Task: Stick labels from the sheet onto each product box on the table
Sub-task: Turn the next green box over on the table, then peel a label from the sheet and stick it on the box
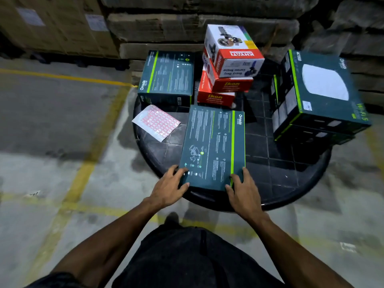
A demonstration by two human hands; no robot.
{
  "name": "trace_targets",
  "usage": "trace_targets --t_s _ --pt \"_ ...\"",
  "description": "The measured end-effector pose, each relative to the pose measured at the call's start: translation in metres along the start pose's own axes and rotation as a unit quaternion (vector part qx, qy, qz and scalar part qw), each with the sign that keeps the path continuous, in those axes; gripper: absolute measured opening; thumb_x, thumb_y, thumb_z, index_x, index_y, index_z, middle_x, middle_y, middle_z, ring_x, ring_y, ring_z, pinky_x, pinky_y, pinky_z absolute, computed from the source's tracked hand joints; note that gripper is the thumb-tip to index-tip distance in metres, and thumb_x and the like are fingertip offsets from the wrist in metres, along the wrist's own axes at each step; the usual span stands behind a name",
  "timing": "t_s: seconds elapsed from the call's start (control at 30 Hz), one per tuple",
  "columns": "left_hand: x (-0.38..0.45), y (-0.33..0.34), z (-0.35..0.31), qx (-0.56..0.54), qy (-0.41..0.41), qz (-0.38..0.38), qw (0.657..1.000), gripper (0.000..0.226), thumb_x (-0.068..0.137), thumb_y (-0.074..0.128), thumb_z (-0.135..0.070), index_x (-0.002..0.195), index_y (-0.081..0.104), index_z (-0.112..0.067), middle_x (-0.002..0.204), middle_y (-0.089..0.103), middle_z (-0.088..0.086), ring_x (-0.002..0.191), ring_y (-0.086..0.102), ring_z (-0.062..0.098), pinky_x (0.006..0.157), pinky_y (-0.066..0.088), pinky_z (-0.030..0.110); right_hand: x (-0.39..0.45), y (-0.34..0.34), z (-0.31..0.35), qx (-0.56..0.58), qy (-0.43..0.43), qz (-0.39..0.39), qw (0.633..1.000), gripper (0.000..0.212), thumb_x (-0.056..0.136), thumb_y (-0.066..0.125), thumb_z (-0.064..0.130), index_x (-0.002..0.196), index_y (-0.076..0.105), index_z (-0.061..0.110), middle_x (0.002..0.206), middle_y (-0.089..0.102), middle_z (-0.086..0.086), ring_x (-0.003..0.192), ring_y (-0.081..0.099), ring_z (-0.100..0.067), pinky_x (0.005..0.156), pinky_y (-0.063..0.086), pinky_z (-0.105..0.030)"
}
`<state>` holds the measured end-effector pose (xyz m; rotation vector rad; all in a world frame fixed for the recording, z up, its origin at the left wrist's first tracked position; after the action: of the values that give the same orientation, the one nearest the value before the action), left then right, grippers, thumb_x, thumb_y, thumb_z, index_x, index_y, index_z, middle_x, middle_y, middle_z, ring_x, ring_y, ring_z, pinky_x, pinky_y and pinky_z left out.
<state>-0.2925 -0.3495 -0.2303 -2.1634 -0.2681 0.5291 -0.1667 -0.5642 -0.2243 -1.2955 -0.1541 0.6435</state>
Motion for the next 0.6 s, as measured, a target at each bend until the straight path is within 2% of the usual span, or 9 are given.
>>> trace_targets --t_s 0.07,0.17,0.33,0.47,0.6 --pt "0.001 -0.005 0.000 0.005 -0.007 -0.007 1.000 0.052 0.093 0.055 -0.037 0.140 0.042 -0.019 0.144 0.039 0.007 0.128 0.044 0.027 0.103 0.040 0.035 0.006 -0.002 0.004 -0.030 -0.027 -0.016 0.999 0.042 0.097 0.051 0.037 0.131 0.055 0.013 0.150 0.035 -0.023 0.136 0.034 -0.041 0.111 0.031 -0.048" --pt "0.006 -0.018 0.004 0.014 -0.028 -0.030 0.999 0.050 0.096 0.052 -0.035 0.140 0.041 -0.015 0.140 0.048 0.010 0.127 0.046 0.030 0.103 0.039 0.037 0.020 -0.005 0.014 -0.056 -0.070 -0.030 0.996 0.039 0.090 0.052 0.037 0.115 0.065 0.010 0.125 0.057 -0.021 0.121 0.049 -0.041 0.104 0.038 -0.051" --pt "0.022 -0.044 0.021 0.019 -0.093 -0.059 0.994 0.045 0.100 0.045 -0.031 0.141 0.044 -0.012 0.141 0.048 0.012 0.129 0.043 0.030 0.106 0.034 0.035 0.044 -0.011 0.051 -0.059 -0.153 -0.004 0.987 0.027 0.090 0.057 0.031 0.109 0.065 0.013 0.112 0.060 -0.012 0.109 0.052 -0.033 0.094 0.038 -0.042" --pt "0.049 -0.067 0.046 0.028 -0.128 -0.063 0.989 0.043 0.100 0.045 -0.031 0.138 0.048 -0.011 0.141 0.049 0.013 0.129 0.043 0.032 0.108 0.033 0.038 0.068 -0.013 0.092 -0.039 -0.191 0.021 0.981 0.033 0.092 0.057 0.028 0.119 0.063 0.011 0.117 0.060 -0.013 0.111 0.052 -0.034 0.098 0.039 -0.040" --pt "0.093 -0.091 0.078 0.043 -0.135 -0.064 0.988 0.038 0.098 0.046 -0.029 0.131 0.052 -0.010 0.136 0.051 0.015 0.124 0.046 0.032 0.102 0.035 0.038 0.109 -0.011 0.137 -0.033 -0.198 0.040 0.979 0.035 0.095 0.053 0.030 0.124 0.059 0.011 0.122 0.058 -0.012 0.115 0.049 -0.031 0.099 0.038 -0.039"
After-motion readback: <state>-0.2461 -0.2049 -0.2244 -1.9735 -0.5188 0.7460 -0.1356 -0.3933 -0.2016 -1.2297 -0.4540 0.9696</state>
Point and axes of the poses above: each hand's wrist, its own x-axis towards the middle knuckle, its own y-axis out of the palm, z = x × y, the point moved 3 cm from there along x, towards the middle knuckle
